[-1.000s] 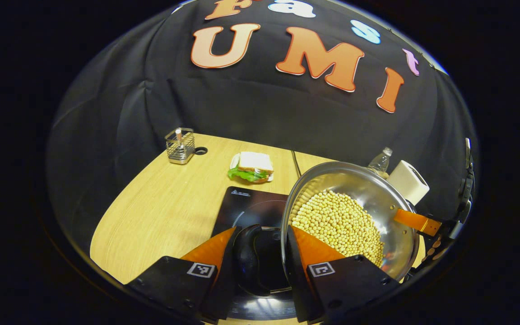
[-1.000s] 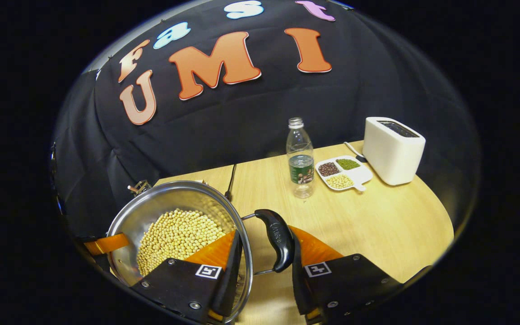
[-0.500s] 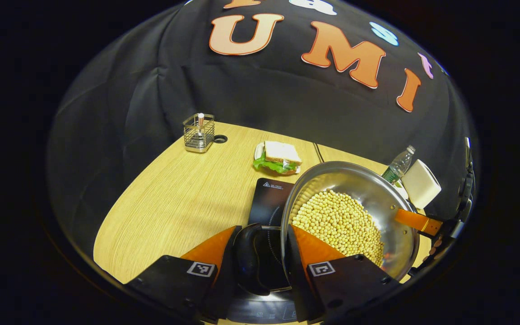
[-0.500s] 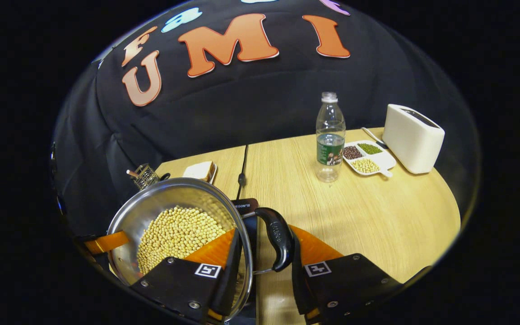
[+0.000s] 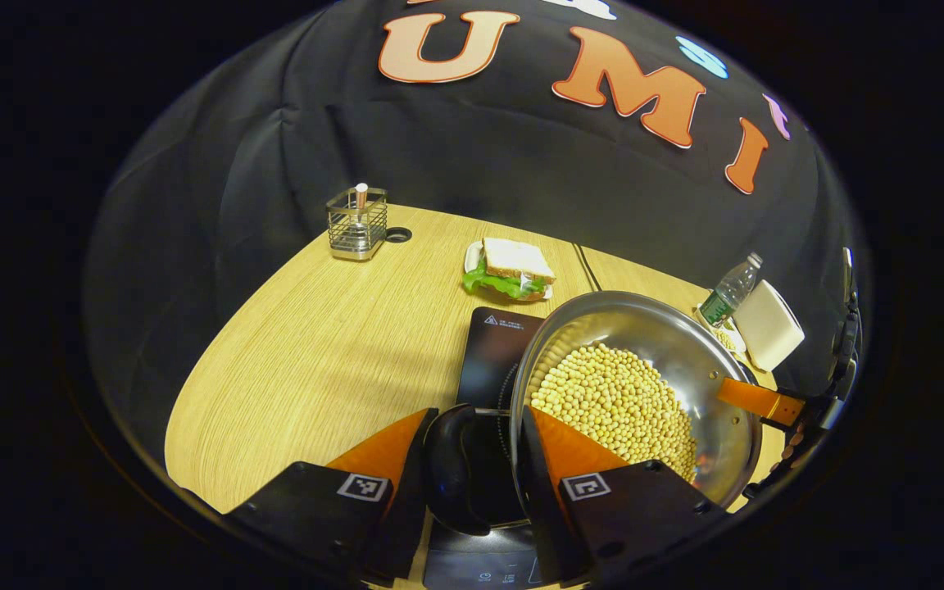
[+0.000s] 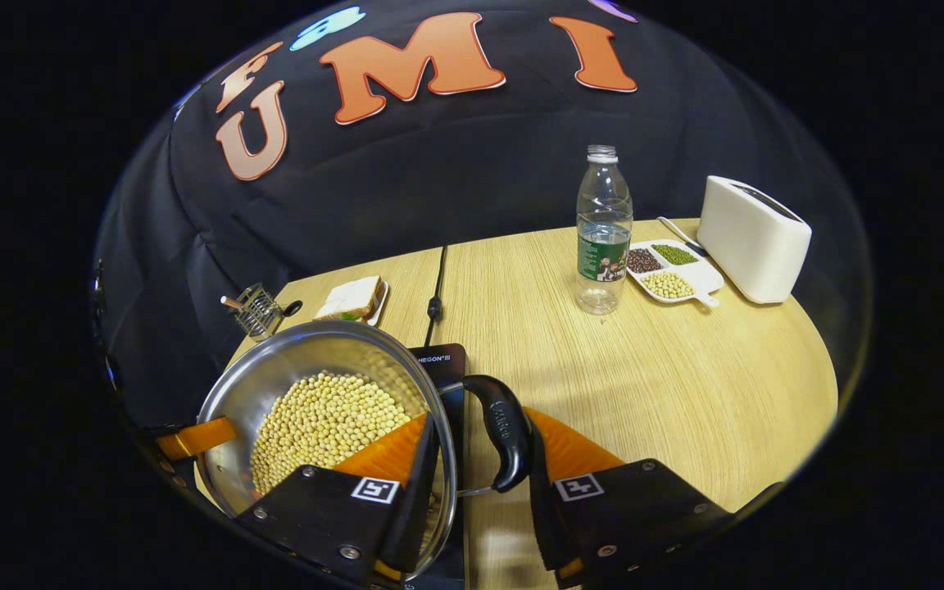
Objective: First push the handle of the pot to place it horizontally, then grasp the pot with both hands and set it on the induction cooktop.
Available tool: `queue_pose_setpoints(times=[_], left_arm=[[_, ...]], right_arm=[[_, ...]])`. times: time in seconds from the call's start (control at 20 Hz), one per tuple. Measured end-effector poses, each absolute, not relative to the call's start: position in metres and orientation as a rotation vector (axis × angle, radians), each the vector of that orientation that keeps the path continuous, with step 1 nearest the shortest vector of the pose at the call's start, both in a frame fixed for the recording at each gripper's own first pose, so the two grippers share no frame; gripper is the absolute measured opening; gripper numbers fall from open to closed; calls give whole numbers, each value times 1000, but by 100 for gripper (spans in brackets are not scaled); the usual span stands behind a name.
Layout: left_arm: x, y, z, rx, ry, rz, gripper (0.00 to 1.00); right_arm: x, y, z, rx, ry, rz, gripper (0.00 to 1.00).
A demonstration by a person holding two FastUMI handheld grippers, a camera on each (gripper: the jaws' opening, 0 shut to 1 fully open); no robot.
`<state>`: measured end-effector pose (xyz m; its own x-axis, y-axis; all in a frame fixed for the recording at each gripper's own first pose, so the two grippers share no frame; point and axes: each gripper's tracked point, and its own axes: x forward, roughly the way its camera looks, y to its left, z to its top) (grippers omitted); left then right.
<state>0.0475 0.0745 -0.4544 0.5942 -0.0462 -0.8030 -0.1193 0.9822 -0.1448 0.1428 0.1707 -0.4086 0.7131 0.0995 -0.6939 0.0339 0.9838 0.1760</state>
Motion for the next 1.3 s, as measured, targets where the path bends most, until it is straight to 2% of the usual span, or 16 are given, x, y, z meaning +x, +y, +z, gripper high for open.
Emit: queue_pose_setpoints(times=[0.05,0.1,0.2,0.3,0.35,0.4,0.45,0.5,0.6,1.05,1.3], left_arm=[[46,75,-456,-193,940,46,65],[42,77,-458,-194,950,58,61],[46,79,-444,-176,903,71,67],[55,81,-414,-130,818,73,80],[57,79,-400,-114,785,72,98],[58,77,-387,-110,759,74,99],[57,73,-374,-114,734,72,99],[56,69,-358,-119,702,67,97],[58,68,-321,-112,619,66,97],[23,86,-133,-82,233,144,98],[-15,88,-60,-69,143,145,99]], right_arm=[[142,170,-409,177,775,41,56],[142,170,-408,168,769,48,53],[138,171,-407,164,777,58,61],[142,165,-385,174,720,55,65],[142,159,-371,174,689,53,60],[141,153,-355,170,662,53,73],[140,148,-340,163,638,58,78],[137,141,-323,153,608,59,88],[133,120,-284,122,527,45,94],[71,16,-145,-21,247,-25,94],[34,-38,-98,-56,156,-78,94]])
